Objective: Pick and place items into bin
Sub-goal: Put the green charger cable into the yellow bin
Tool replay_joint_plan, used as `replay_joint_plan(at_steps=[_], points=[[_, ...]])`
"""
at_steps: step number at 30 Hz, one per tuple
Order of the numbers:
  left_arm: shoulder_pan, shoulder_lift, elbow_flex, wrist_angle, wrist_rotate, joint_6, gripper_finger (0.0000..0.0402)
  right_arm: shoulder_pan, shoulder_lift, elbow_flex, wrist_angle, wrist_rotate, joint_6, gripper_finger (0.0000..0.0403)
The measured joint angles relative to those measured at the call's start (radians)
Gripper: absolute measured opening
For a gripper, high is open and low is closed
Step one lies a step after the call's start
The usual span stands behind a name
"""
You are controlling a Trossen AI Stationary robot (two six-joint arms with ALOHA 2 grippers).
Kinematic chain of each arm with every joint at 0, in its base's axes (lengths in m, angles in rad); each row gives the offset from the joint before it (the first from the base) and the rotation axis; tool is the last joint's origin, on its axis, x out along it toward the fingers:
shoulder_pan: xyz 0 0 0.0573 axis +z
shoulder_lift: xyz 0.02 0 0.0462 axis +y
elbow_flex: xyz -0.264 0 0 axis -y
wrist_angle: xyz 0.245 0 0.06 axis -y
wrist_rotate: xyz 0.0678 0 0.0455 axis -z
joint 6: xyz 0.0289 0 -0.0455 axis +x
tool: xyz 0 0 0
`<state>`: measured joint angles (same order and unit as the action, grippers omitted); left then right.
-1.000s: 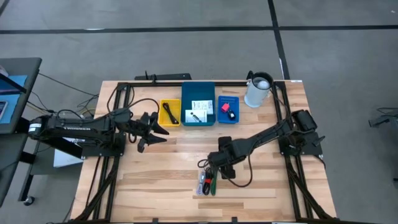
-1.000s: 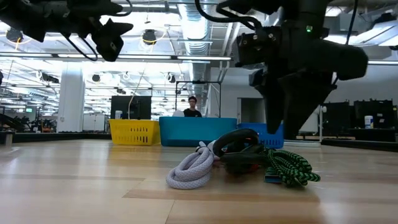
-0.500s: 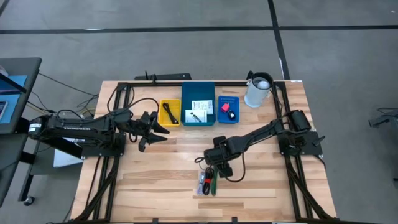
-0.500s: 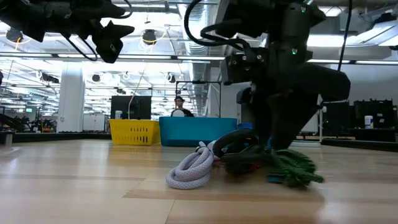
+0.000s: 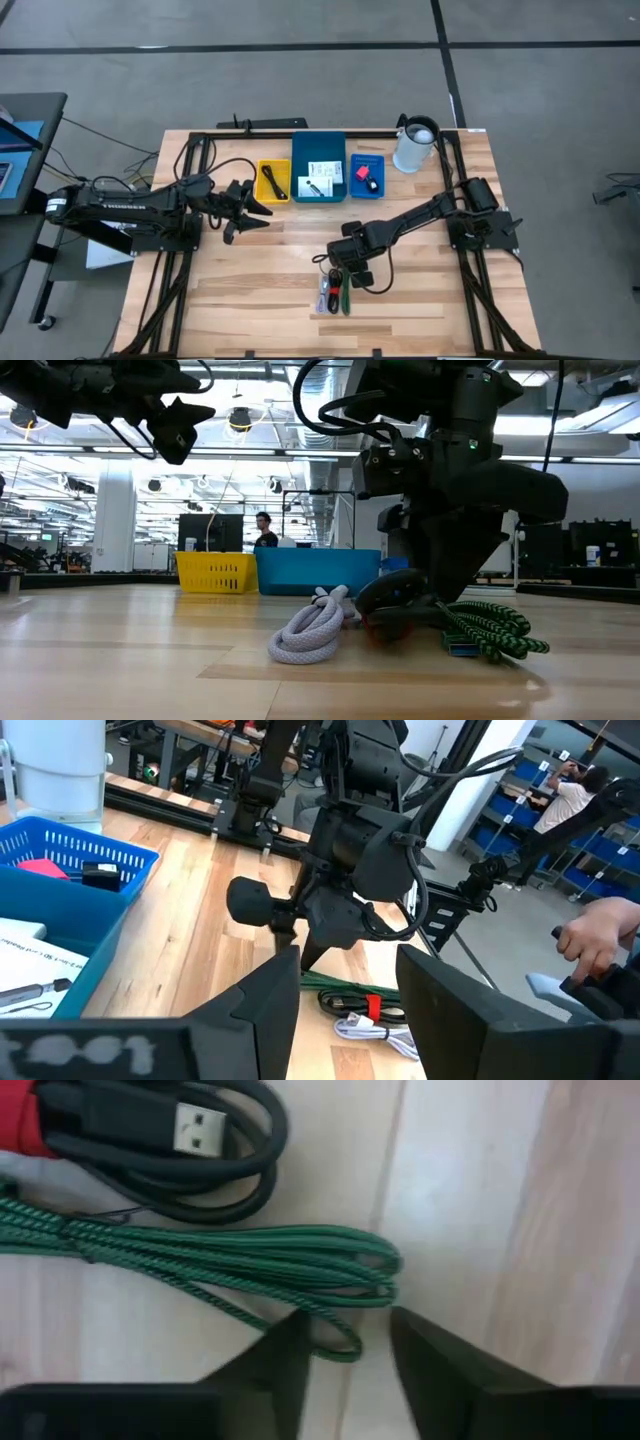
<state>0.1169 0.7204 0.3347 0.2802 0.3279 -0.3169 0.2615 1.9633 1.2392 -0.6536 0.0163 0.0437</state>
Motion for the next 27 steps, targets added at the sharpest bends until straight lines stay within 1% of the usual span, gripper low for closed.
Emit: replay_joint_plan(at_steps=[4,5,6,11,14,19,23,27], points=[[0.0,0.0,0.0,-0.008,0.0,0.001,0.0155,0.001,0.0,0.0,-0.011,-0.008,0.0,0.0043],[0.0,0.0,0.0,-0.007,0.0,0.001,0.0155,0.001,0.0,0.0,-0.014,-0.014,0.0,0.0024],[0.0,0.0,0.0,-0.007,0.0,0.001,0.0155,0.001,0.0,0.0,-0.017,-0.019,0.0,0.0013],[0.0,0.0,0.0,-0.006,0.0,0.002,0.0155,0.0,0.0,0.0,-0.019,-0.022,0.019,0.0017],[0.0,0.0,0.0,-0.002,-0.001,0.002,0.0155,0.001,0.0,0.003,-0.034,-0.02,0.026,0.0006],[0.0,0.0,0.0,0.003,-0.004,0.002,0.0155,0.0,0.002,0.031,-0.133,-0.014,0.027,0.0008],[0.0,0.0,0.0,0.003,-0.029,0.006,0.0155,0.0,0.003,0.082,-0.213,-0.011,0.027,0.0004],[0.0,0.0,0.0,0.003,-0.029,0.009,0.0155,0.0,0.003,0.137,-0.275,-0.012,0.018,0.0003]])
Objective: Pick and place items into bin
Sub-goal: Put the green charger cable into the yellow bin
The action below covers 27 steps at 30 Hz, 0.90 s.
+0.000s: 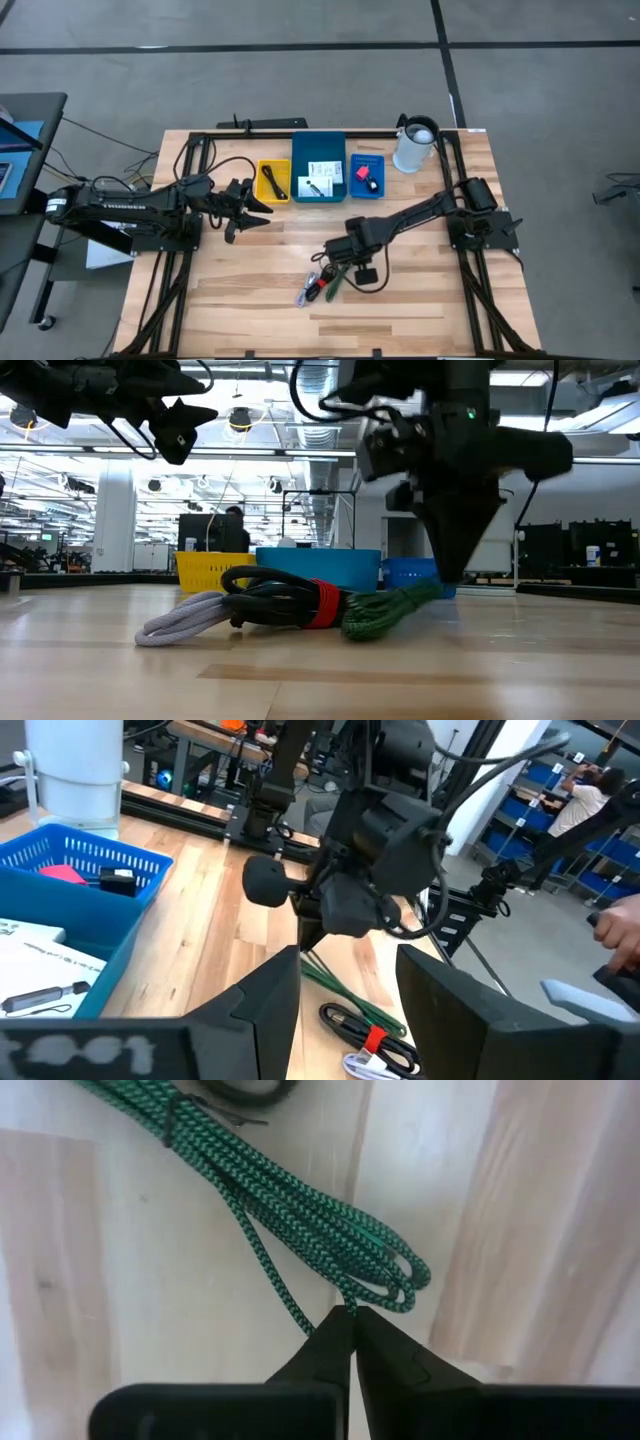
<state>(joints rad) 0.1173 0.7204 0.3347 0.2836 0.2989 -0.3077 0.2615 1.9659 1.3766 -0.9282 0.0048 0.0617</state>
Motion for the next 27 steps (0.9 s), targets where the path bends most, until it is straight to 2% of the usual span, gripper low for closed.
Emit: replay_joint_plan(at_steps=[5,12,22,27], points=[[0.0,0.0,0.0,0.02,-0.013,0.009,0.0155,0.0,0.0,0.08,-0.094,0.043,-0.027,0.0002],[0.0,0.0,0.0,0.028,-0.125,-0.003,0.0155,0.0,-0.002,0.209,-0.253,0.161,-0.063,0.0001],[0.0,0.0,0.0,0.03,-0.174,-0.095,0.0155,-0.032,-0.002,0.447,-0.501,0.367,-0.105,0.0001],[0.0,0.019,0.0,0.079,-0.174,-0.151,0.0155,-0.059,-0.002,0.564,-0.521,0.397,-0.15,0.0]])
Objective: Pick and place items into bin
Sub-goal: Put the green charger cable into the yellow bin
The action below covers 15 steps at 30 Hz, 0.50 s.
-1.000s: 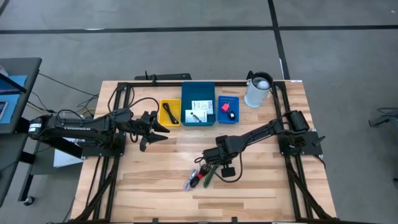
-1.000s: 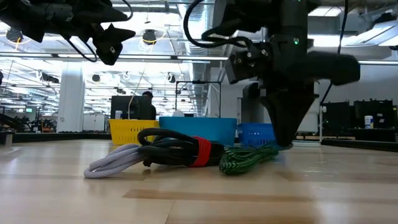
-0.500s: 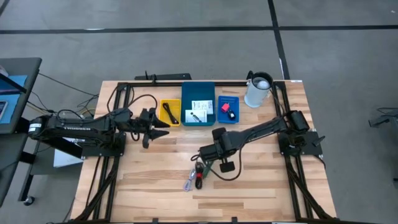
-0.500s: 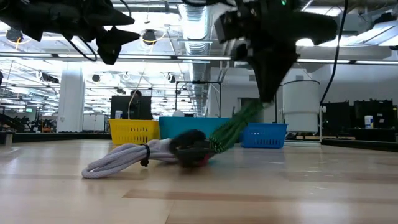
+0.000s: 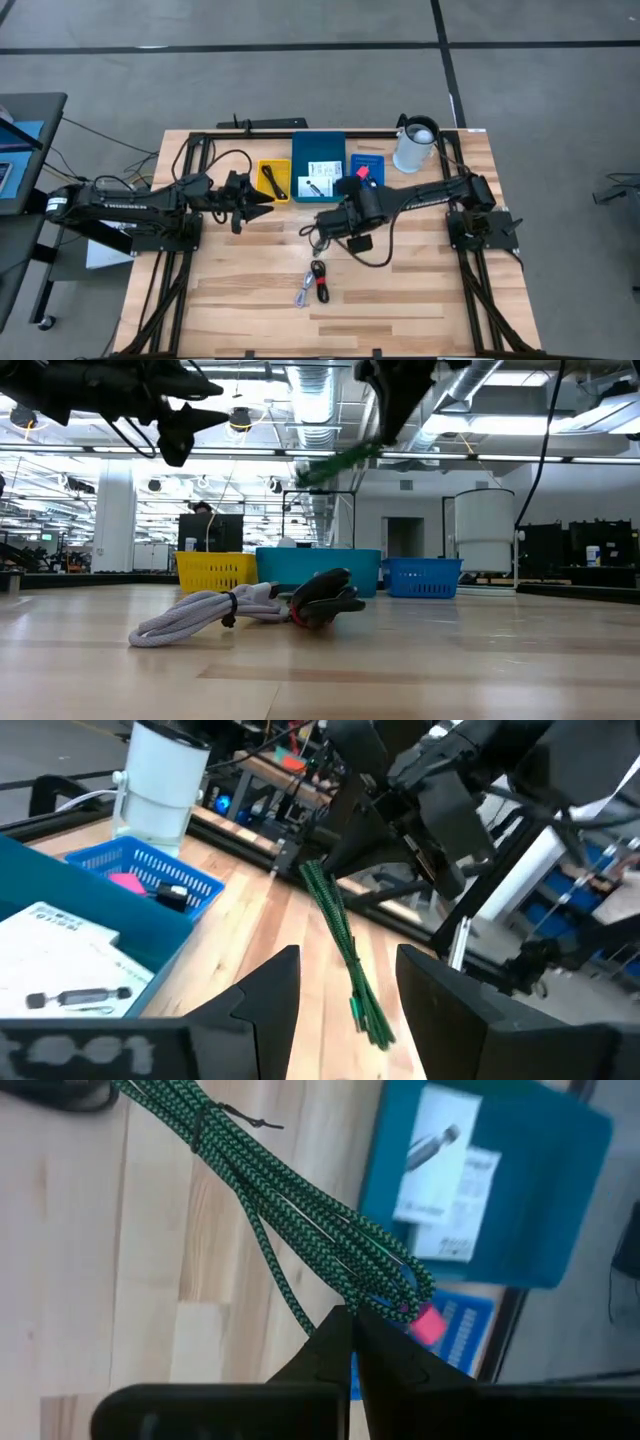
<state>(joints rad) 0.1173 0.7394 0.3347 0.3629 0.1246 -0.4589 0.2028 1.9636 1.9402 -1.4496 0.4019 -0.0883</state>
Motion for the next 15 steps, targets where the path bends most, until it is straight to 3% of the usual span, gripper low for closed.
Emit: replay_joint_plan(at_steps=[8,15], points=[[0.0,0.161,0.0,0.183,0.003,-0.081,0.0164,-0.036,0.0,0.093,-0.003,-0.001,-0.077,0.0],[0.0,0.373,0.049,0.329,0.105,-0.152,0.0177,-0.048,0.0,0.104,-0.009,-0.004,-0.112,0.0]])
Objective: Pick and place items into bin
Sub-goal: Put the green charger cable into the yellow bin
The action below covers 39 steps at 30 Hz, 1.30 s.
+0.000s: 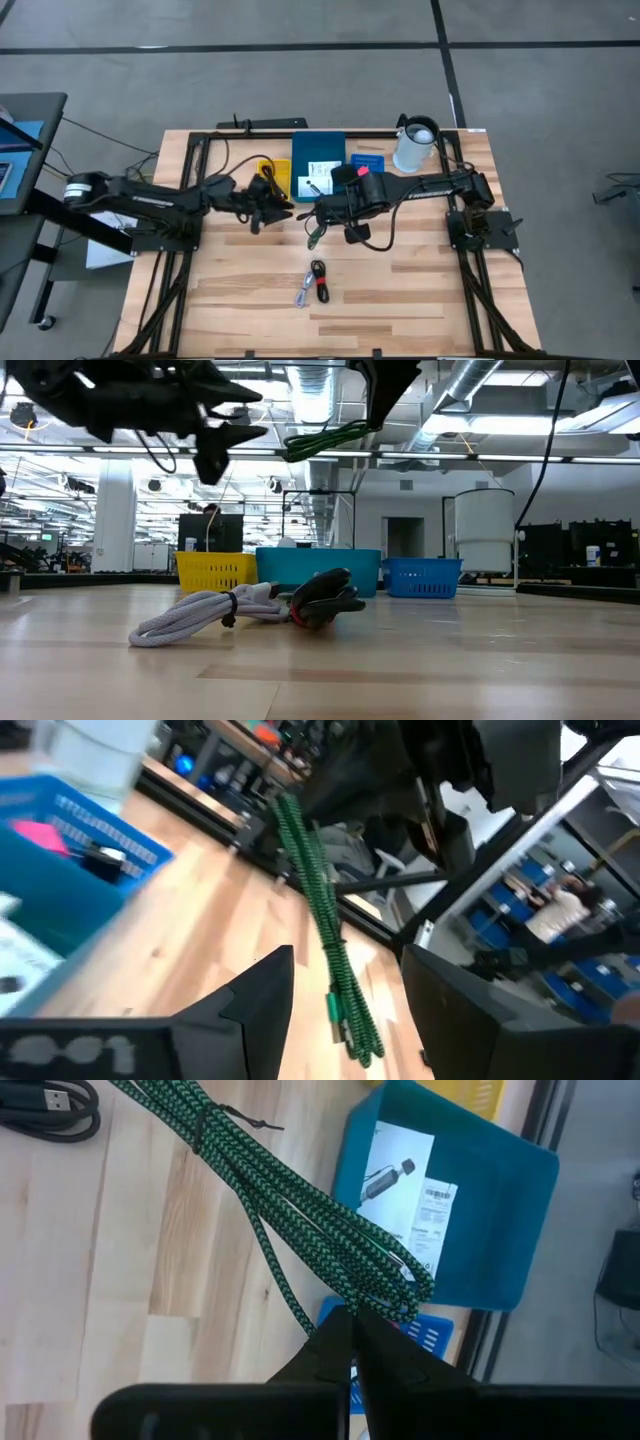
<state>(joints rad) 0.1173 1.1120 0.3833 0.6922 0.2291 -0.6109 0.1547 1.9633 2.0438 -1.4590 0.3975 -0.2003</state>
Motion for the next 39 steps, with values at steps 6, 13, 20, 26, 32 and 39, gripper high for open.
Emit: replay_joint_plan(at_steps=[6,13,20,26,32,39], points=[[0.0,0.164,0.12,0.013,0.09,-0.001,0.0181,0.008,0.0,0.0,0.005,-0.003,-0.01,0.0],[-0.013,0.327,0.251,0.009,0.17,-0.001,0.0181,0.028,0.0,0.0,0.005,-0.004,-0.019,0.0],[-0.028,0.439,0.329,0.001,0.205,-0.001,0.0181,0.048,0.0,0.0,0.005,-0.003,-0.021,0.0001],[-0.028,0.492,0.368,0.003,0.211,-0.001,0.0181,0.055,0.0,-0.001,0.009,-0.003,-0.028,0.0001],[-0.033,0.494,0.376,0.003,0.211,0.016,0.018,0.053,0.0,-0.001,0.033,0.001,-0.047,0.0001],[-0.044,0.494,0.376,-0.004,0.21,0.041,0.0124,0.053,0.0,-0.001,0.04,0.042,-0.063,0.0001]])
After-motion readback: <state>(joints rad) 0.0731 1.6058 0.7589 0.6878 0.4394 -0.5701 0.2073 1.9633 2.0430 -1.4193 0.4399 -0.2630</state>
